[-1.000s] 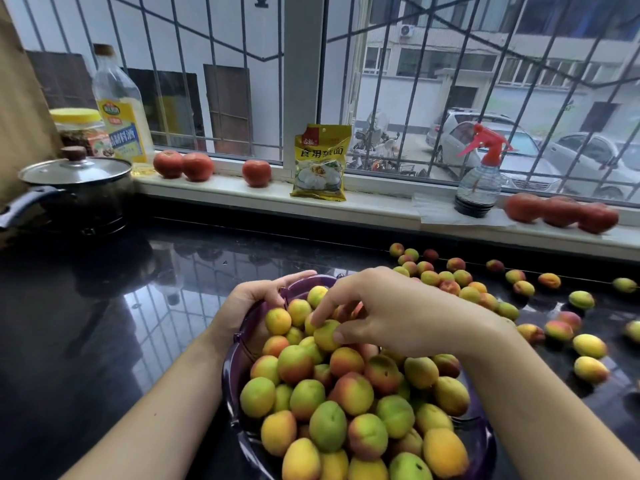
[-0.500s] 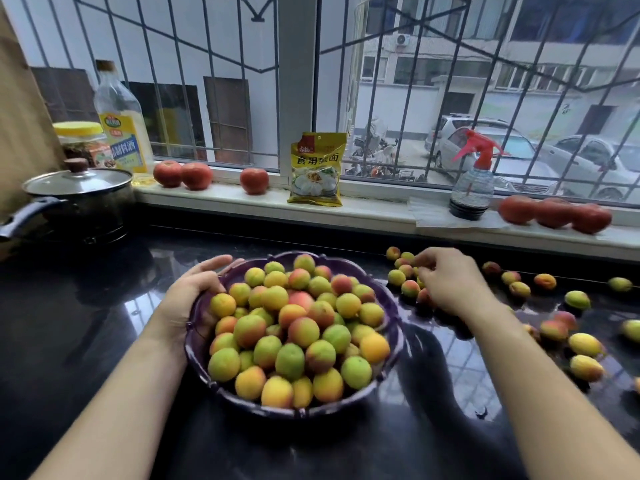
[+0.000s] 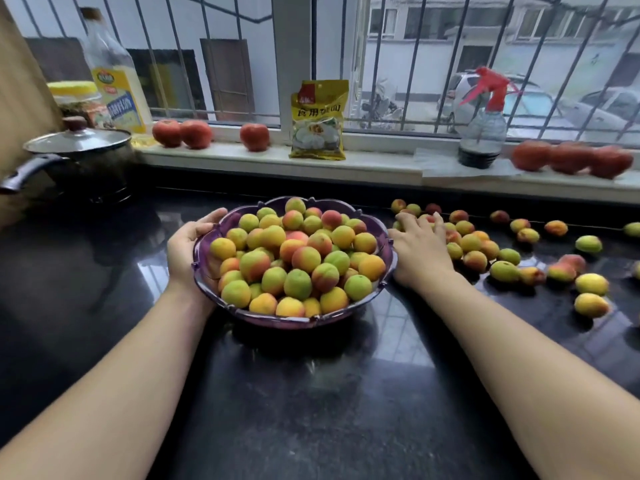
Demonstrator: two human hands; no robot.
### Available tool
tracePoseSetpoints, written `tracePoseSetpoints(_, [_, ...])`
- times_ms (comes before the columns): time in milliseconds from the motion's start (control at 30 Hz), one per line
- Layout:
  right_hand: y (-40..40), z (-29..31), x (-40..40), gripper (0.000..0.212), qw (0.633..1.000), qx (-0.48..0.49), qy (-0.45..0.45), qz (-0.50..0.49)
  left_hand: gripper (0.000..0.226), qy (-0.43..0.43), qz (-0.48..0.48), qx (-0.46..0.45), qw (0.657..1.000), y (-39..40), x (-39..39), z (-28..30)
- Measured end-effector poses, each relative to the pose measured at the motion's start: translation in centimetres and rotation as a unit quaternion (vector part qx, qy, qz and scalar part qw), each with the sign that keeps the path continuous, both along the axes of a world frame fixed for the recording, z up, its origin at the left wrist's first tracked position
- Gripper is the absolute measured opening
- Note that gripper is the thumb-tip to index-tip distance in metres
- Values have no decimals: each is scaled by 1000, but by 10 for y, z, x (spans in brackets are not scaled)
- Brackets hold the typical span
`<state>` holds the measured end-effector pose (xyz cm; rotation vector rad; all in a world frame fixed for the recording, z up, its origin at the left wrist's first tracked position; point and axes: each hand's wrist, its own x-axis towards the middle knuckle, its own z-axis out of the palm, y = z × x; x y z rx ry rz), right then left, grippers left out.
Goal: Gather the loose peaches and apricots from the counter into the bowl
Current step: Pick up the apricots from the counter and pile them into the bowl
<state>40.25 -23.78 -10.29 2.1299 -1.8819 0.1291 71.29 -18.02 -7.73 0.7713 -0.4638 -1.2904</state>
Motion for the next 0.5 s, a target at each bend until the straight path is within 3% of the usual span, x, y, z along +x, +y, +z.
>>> tracePoseSetpoints(233, [-6,-3,3,34,999,-41,14,2,48,1,7,-7,1000,0,-3,0])
tracePoseSetpoints(333, [-5,-7,2,32,992,-113,-54,12,50,8,5,-14,1000,0,-3,-1])
tracePoseSetpoints(500, [-5,-8,2,47,969,-165,-174,51,60,6,-6,-9,1000,0,0,-3])
